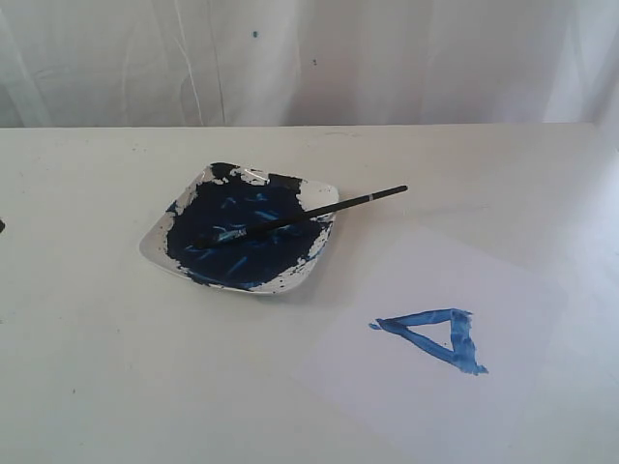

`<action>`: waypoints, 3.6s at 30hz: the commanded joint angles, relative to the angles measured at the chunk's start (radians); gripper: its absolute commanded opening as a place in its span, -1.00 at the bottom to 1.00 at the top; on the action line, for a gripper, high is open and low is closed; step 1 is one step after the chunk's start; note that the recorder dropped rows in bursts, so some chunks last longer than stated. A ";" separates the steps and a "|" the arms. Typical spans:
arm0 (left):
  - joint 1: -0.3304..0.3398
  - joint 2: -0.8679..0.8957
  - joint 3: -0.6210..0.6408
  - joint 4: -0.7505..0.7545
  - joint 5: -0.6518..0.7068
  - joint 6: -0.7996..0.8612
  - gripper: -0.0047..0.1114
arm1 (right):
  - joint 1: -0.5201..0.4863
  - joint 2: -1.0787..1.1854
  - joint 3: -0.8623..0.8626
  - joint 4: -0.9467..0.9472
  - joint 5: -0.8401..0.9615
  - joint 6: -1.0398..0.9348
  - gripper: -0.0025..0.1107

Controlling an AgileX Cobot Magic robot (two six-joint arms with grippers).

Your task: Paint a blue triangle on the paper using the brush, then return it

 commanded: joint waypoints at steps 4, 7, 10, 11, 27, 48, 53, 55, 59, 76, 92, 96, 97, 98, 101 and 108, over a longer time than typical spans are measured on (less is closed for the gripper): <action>-0.001 -0.012 0.000 -0.006 0.002 -0.002 -0.92 | -0.129 -0.007 0.042 0.017 -0.044 -0.006 -0.96; -0.001 -0.012 0.000 -0.006 0.002 -0.002 -0.92 | -0.157 -0.007 0.042 0.017 -0.044 -0.006 -0.96; -0.001 -0.012 0.000 -0.006 0.002 -0.002 -0.92 | -0.141 -0.007 0.042 0.017 -0.044 -0.002 -0.96; -0.001 -0.012 0.000 -0.006 0.002 -0.002 -0.92 | -0.118 -0.007 0.042 0.017 -0.044 -0.002 -0.96; -0.001 -0.012 0.000 -0.006 0.002 -0.002 -0.92 | 0.101 -0.007 0.042 0.006 -0.046 0.120 -0.96; -0.001 -0.012 0.000 -0.006 0.002 -0.002 -0.92 | 0.048 -0.007 0.042 0.025 -0.048 0.150 -0.96; -0.001 -0.012 0.000 -0.006 0.002 -0.002 -0.92 | 0.048 -0.007 0.042 0.025 -0.048 0.150 -0.96; -0.001 -0.012 0.000 -0.006 0.002 -0.002 -0.92 | 0.048 -0.007 0.042 0.025 -0.048 0.150 -0.96; -0.001 -0.012 0.000 -0.006 0.000 -0.002 -0.92 | 0.048 -0.007 0.042 0.025 -0.048 0.150 -0.96; 0.004 -0.012 0.000 -0.006 0.000 -0.002 -0.92 | 0.048 -0.007 0.042 0.025 -0.048 0.150 -0.96; 0.491 -0.559 0.000 0.067 -0.002 -0.002 -0.92 | 0.048 -0.007 0.042 0.025 -0.048 0.150 -0.96; 0.497 -0.697 0.045 0.102 -0.040 -0.002 -0.92 | 0.048 -0.007 0.042 0.025 -0.048 0.150 -0.96; 0.497 -0.724 0.063 0.104 -0.054 -0.002 -0.92 | 0.048 -0.007 0.042 0.025 -0.048 0.150 -0.96; 0.501 -0.759 0.086 0.104 -0.066 -0.002 -0.92 | 0.048 -0.007 0.042 0.025 -0.048 0.150 -0.96; 0.504 -0.866 0.163 0.114 -0.072 0.018 -0.92 | 0.048 -0.007 0.042 0.025 -0.048 0.150 -0.96; 0.522 -0.919 0.331 0.119 -0.080 0.022 -0.92 | 0.048 -0.007 0.042 0.025 -0.044 0.150 -0.96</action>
